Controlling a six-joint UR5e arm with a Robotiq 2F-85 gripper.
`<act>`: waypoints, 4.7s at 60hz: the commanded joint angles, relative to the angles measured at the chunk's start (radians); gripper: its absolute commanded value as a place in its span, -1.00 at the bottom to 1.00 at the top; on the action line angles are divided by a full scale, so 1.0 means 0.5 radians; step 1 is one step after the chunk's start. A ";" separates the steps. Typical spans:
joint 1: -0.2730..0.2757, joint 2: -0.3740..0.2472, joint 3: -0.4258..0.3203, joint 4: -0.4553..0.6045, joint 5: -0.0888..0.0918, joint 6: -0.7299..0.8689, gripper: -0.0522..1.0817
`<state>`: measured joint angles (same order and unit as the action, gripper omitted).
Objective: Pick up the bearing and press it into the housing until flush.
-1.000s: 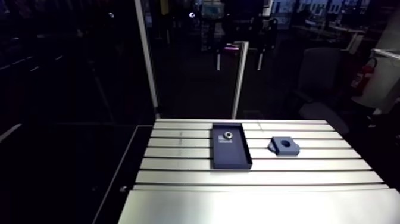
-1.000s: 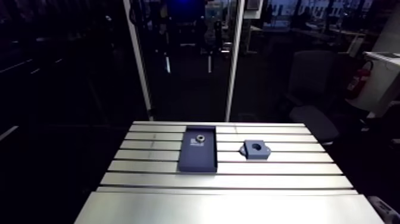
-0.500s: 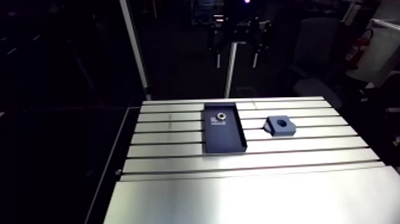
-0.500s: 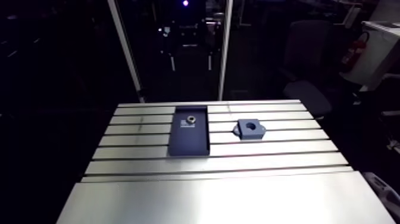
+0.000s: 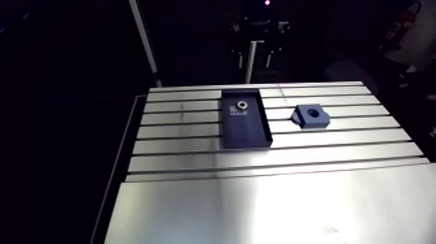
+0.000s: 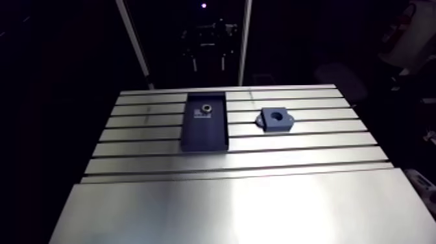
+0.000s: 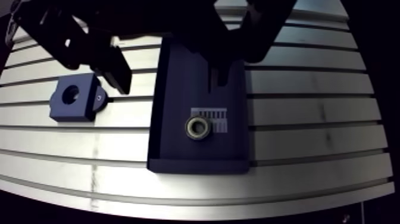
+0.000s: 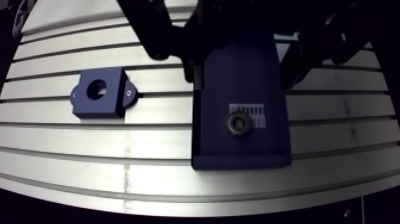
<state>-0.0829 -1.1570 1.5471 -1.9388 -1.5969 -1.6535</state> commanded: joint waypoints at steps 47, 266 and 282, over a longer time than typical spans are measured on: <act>0.014 0.238 0.056 -0.128 0.014 0.026 -0.20; 0.037 0.365 0.159 -0.343 0.014 0.023 -0.05; 0.031 0.362 0.159 -0.343 0.014 0.023 -0.03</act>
<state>-0.0647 -0.9755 1.6271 -2.1102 -1.5897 -1.6421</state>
